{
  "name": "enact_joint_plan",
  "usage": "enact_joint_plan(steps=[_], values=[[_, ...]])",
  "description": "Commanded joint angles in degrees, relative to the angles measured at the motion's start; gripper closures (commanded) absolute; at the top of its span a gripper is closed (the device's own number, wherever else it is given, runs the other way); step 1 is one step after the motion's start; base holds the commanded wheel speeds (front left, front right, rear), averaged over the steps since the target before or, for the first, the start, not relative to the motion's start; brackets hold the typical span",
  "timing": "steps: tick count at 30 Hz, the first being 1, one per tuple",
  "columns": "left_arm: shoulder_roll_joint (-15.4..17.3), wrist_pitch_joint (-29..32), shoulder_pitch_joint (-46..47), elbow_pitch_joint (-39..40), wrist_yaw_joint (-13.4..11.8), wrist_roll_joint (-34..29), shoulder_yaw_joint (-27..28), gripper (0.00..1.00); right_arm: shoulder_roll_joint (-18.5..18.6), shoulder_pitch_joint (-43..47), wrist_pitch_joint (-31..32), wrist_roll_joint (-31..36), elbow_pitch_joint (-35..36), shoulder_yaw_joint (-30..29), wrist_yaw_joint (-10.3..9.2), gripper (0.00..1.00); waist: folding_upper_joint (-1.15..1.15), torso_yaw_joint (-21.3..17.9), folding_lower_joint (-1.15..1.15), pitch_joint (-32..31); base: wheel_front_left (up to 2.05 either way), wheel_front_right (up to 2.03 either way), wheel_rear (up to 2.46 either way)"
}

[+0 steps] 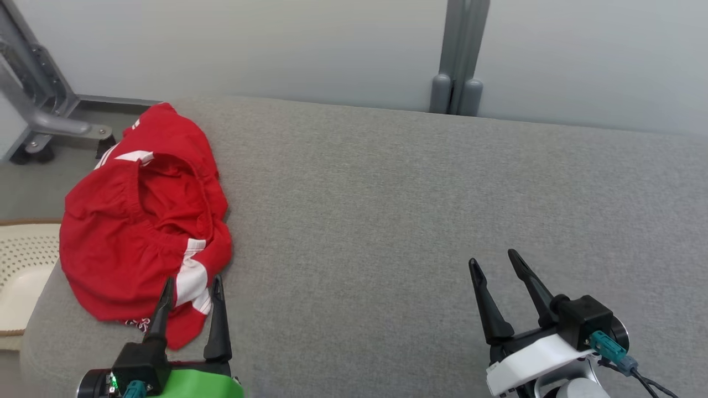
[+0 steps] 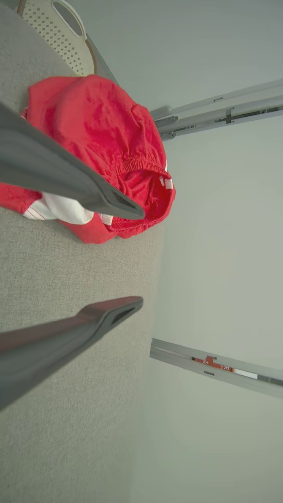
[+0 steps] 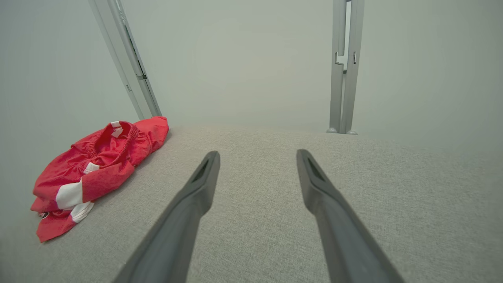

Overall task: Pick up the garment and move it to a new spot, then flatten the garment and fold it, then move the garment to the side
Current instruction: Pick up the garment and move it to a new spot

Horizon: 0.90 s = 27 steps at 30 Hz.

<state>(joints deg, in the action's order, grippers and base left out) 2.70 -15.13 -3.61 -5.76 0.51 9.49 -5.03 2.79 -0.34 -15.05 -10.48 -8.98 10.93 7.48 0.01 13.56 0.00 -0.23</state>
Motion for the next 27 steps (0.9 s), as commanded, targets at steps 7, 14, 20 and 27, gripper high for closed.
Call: enact_joint_plan(steps=[7,14,20,27], values=[[0.3,0.0,0.7,0.3,-0.6,0.7,0.7,0.0,0.2,-1.1,-0.2,1.5,0.3,-0.6,0.03,0.0,-0.01,5.2,0.0,3.7,0.0,0.0,0.0],[0.3,0.0,5.9,0.4,-1.8,2.4,0.5,0.0,0.2,-4.2,-0.2,4.5,0.7,-1.8,0.03,0.0,-0.01,4.8,0.0,11.3,0.0,0.0,0.0],[0.3,0.0,13.3,-5.1,-1.4,5.3,0.6,0.0,1.2,-6.8,-0.2,6.9,1.3,-3.0,0.02,0.0,-0.01,4.8,0.0,17.8,0.0,0.0,0.0],[0.3,0.0,21.6,-16.7,-1.6,7.7,3.8,0.0,2.2,-9.4,-0.2,6.7,2.9,-4.3,0.02,0.0,-0.01,4.6,0.0,22.4,0.0,0.0,0.0]])
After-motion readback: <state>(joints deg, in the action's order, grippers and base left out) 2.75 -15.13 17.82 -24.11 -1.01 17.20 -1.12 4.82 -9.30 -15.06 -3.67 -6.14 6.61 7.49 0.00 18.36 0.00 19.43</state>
